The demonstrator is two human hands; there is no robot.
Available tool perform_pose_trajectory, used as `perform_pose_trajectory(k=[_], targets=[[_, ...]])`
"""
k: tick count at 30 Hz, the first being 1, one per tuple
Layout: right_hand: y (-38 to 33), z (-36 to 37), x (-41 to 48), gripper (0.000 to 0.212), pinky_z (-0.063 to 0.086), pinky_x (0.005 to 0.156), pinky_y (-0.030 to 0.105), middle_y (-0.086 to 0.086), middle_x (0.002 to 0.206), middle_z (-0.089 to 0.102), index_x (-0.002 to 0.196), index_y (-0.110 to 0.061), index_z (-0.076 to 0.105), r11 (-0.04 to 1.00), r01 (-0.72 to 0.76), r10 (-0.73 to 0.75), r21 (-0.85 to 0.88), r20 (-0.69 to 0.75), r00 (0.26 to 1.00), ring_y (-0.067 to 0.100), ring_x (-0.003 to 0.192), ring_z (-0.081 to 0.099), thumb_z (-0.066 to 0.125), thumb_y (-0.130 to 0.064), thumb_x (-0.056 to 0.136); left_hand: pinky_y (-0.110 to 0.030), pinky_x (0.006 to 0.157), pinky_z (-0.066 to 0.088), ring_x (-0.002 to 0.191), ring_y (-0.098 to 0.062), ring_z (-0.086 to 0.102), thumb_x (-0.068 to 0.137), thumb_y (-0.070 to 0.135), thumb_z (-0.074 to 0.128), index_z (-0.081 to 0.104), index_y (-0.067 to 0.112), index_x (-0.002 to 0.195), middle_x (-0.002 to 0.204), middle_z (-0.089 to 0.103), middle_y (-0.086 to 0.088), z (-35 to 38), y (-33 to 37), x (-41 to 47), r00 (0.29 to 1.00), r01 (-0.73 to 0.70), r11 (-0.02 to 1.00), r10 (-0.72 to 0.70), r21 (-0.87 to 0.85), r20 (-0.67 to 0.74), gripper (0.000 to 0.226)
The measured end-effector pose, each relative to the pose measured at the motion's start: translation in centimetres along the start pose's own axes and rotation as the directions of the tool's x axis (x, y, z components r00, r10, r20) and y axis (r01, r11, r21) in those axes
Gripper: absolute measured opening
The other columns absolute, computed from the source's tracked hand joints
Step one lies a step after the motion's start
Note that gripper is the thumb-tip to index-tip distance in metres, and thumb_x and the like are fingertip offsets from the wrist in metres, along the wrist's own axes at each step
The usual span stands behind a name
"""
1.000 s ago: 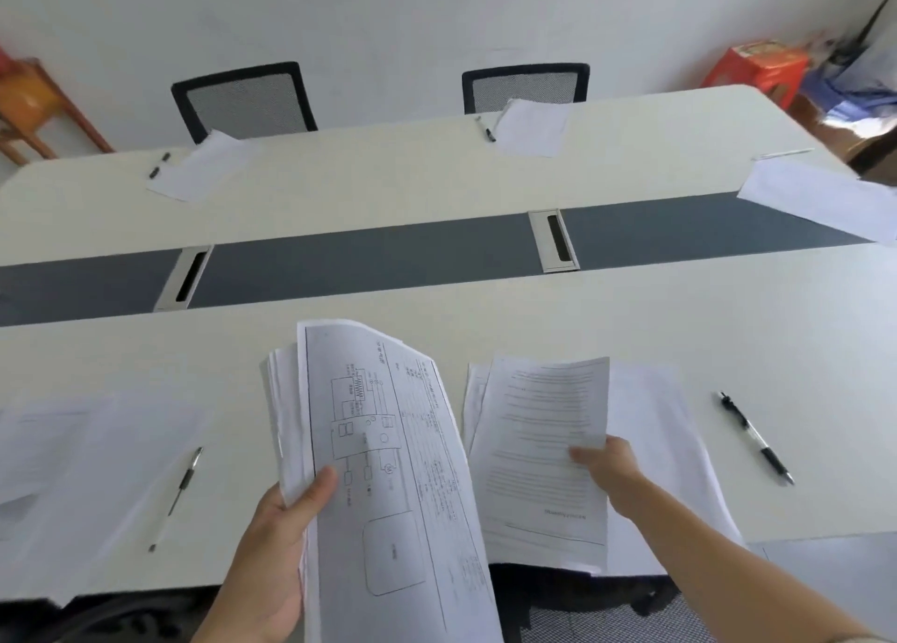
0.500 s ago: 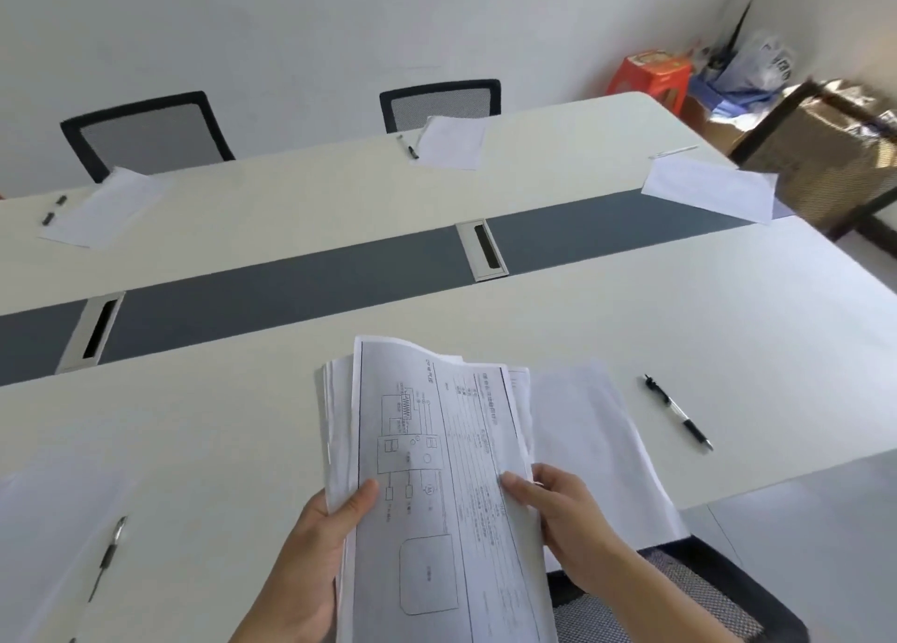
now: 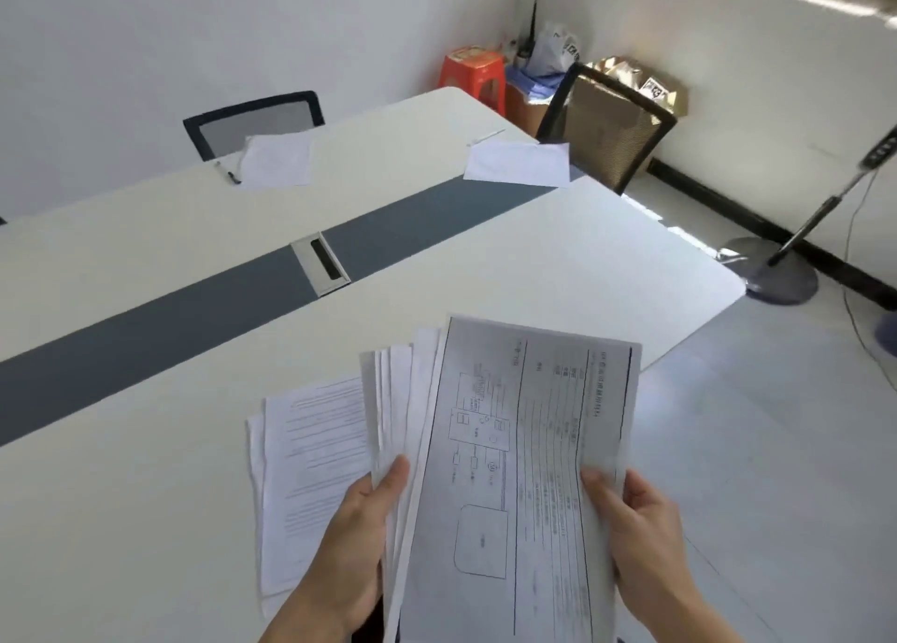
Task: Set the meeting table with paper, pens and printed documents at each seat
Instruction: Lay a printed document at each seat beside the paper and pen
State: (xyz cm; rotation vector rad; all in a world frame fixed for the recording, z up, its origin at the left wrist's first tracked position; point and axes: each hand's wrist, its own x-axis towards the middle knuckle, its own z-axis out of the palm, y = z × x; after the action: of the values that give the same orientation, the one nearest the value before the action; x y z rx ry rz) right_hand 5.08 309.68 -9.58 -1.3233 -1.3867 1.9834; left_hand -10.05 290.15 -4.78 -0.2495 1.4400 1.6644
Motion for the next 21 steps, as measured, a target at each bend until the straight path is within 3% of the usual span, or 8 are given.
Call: perform_pose_trajectory(k=[3,5,7,8,11,15,19,21], targets=[[-1.1,-5.6,0.8,0.018,0.061,0.057,0.035,0.015,0.082,0.077,0.086,-0.004,0.071,0.995,0.053,-0.046,0.09,-0.076,0.996,0.027,0.069,0.074,0.071,-0.02,0.079,-0.049,0.1,0.046,0.11,-0.024,0.064,0.069,0.046,0.071,0.056,0.017,0.118,0.109,0.074,-0.003,6.1,-1.2,0.4,0.999,-0.018,0.999,0.017,0.032,0.031,0.058],[-1.9,-10.1,1.6,0.026,0.061,0.056,0.034,0.013,0.079,0.077,0.084,-0.004,0.071,0.989,0.065,-0.049,0.133,-0.119,0.992,0.026,0.066,0.074,0.074,-0.026,0.071,-0.042,0.083,0.053,0.095,-0.02,0.068,0.079,0.041,0.065,0.056,0.019,0.105,0.095,0.075,-0.002,10.6,-2.7,0.5,0.999,-0.018,0.997,0.016,0.069,0.029,0.035],[-3.3,-14.8,2.5,0.021,0.06,0.053,0.033,0.013,0.081,0.077,0.088,-0.003,0.07,0.982,0.053,-0.027,0.179,-0.14,0.99,0.024,0.064,0.074,0.07,-0.021,0.078,-0.035,0.067,0.053,0.08,-0.017,0.071,0.088,0.036,0.06,0.056,0.019,0.099,0.083,0.076,-0.001,15.5,-3.9,0.6,0.999,-0.018,0.991,0.015,0.133,0.029,0.02],[-3.9,-17.1,3.0,0.018,0.06,0.052,0.032,0.014,0.081,0.077,0.09,-0.002,0.07,0.98,0.047,-0.018,0.194,-0.148,0.989,0.024,0.064,0.074,0.067,-0.018,0.082,-0.035,0.066,0.053,0.079,-0.018,0.073,0.09,0.035,0.059,0.058,0.017,0.101,0.082,0.077,-0.001,17.6,-4.7,0.9,0.998,-0.02,0.989,0.012,0.149,0.055,0.021],[-5.1,-24.0,3.8,0.024,0.061,0.054,0.034,0.017,0.084,0.077,0.091,0.0,0.069,0.974,0.053,-0.017,0.22,-0.161,0.987,0.026,0.066,0.075,0.068,-0.022,0.082,-0.048,0.088,0.053,0.097,-0.032,0.071,0.089,0.034,0.057,0.061,0.008,0.116,0.103,0.075,-0.013,24.1,-7.2,1.5,0.988,0.002,0.986,-0.027,0.164,0.149,0.037],[-6.4,-31.7,4.1,0.07,0.063,0.064,0.04,0.02,0.093,0.076,0.101,0.001,0.069,0.961,0.061,-0.001,0.27,-0.218,0.976,0.033,0.078,0.075,0.087,-0.047,0.054,-0.046,0.082,0.055,0.091,-0.036,0.072,0.089,0.028,0.055,0.067,0.001,0.109,0.1,0.074,-0.021,31.6,-9.2,2.0,0.962,0.0,0.963,-0.073,0.269,0.262,0.036],[-7.4,-36.6,5.4,0.059,0.063,0.064,0.04,0.02,0.097,0.076,0.105,0.001,0.068,0.938,0.074,0.01,0.338,-0.241,0.971,0.033,0.081,0.075,0.083,-0.036,0.06,-0.048,0.085,0.053,0.094,-0.04,0.07,0.081,0.03,0.059,0.069,0.003,0.107,0.103,0.073,-0.023,37.4,-9.7,3.4,0.944,-0.027,0.937,-0.091,0.349,0.316,0.039],[-7.8,-38.1,6.6,0.04,0.063,0.061,0.037,0.021,0.098,0.075,0.103,0.001,0.068,0.918,0.064,0.035,0.391,-0.239,0.97,0.031,0.078,0.075,0.073,-0.025,0.073,-0.051,0.091,0.051,0.097,-0.041,0.069,0.083,0.03,0.058,0.069,0.003,0.11,0.107,0.071,-0.023,39.4,-9.7,4.5,0.94,-0.019,0.929,-0.109,0.369,0.323,0.04]])
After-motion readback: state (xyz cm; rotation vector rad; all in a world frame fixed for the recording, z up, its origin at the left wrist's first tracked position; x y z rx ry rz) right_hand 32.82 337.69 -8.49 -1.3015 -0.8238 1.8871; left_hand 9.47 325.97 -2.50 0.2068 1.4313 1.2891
